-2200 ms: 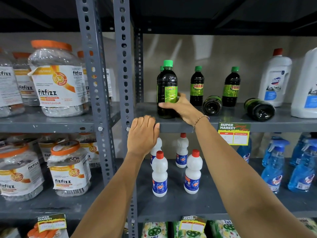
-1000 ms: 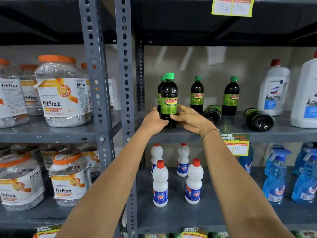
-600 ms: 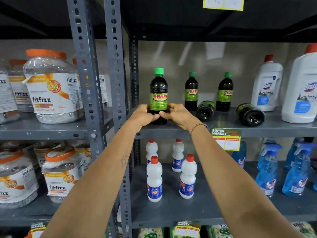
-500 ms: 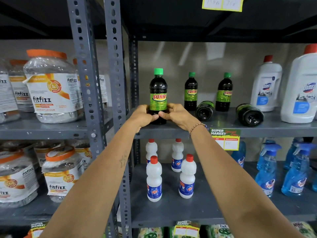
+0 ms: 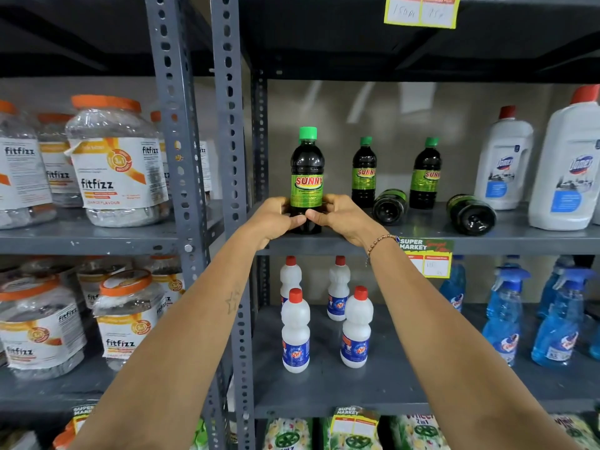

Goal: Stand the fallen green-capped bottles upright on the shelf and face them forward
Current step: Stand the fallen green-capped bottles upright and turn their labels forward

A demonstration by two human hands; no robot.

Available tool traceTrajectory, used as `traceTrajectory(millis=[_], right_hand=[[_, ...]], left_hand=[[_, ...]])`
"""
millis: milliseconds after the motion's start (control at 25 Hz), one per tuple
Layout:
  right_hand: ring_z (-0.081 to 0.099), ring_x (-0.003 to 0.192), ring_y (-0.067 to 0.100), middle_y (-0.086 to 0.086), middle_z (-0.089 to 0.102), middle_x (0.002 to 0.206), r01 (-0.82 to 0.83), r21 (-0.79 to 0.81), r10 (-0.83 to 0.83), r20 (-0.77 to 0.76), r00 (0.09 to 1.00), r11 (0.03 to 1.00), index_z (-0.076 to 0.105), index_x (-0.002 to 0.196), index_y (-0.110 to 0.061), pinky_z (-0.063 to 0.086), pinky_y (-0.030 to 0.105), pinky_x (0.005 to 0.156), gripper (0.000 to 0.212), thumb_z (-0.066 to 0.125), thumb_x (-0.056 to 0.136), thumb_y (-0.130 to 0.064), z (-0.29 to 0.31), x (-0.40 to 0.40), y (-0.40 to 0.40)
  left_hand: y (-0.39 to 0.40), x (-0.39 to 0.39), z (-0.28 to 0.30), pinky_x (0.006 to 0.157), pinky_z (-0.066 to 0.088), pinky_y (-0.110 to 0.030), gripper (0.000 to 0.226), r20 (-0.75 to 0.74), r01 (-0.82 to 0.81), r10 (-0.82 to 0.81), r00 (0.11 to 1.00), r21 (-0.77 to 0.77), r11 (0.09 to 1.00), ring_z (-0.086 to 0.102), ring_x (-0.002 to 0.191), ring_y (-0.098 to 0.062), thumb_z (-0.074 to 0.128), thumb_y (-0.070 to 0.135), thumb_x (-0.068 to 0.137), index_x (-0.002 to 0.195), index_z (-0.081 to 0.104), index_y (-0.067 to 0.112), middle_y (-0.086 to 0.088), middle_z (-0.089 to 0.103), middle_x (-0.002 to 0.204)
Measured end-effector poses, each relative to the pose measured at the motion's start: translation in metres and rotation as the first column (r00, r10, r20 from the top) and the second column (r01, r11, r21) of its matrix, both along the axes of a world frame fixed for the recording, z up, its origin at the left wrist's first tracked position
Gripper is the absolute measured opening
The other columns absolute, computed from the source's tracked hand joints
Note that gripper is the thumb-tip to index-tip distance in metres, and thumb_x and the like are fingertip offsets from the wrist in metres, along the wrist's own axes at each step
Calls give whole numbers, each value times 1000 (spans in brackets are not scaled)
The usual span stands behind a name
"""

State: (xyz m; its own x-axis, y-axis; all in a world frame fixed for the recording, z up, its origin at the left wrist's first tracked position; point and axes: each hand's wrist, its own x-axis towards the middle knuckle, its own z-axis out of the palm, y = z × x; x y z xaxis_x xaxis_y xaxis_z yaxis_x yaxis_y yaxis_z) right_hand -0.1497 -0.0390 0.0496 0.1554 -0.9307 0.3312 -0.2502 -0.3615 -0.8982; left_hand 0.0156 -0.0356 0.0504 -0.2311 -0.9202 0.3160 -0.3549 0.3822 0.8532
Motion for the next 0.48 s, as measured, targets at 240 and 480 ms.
traceTrajectory(millis=[240, 480], right_hand=[[58, 118, 21, 12, 63, 127, 2, -17, -2, 2, 1000, 1000, 51, 132, -3, 44, 32, 104, 47, 65, 87, -6, -2, 1, 11], [55, 121, 20, 14, 61, 132, 2, -48, -3, -34, 999, 999, 51, 133, -2, 41, 35, 108, 46, 64, 89, -8, -3, 1, 15]], left_hand=[[8, 0, -5, 108, 36, -32, 46, -29, 11, -12, 1000, -21, 1000, 50, 126, -17, 64, 10, 89, 134, 52, 12, -6, 59, 133], [8, 0, -8, 111, 38, -39, 46, 5, 5, -5, 1000, -50, 999, 53, 124, -19, 62, 13, 91, 136, 51, 12, -7, 61, 132]])
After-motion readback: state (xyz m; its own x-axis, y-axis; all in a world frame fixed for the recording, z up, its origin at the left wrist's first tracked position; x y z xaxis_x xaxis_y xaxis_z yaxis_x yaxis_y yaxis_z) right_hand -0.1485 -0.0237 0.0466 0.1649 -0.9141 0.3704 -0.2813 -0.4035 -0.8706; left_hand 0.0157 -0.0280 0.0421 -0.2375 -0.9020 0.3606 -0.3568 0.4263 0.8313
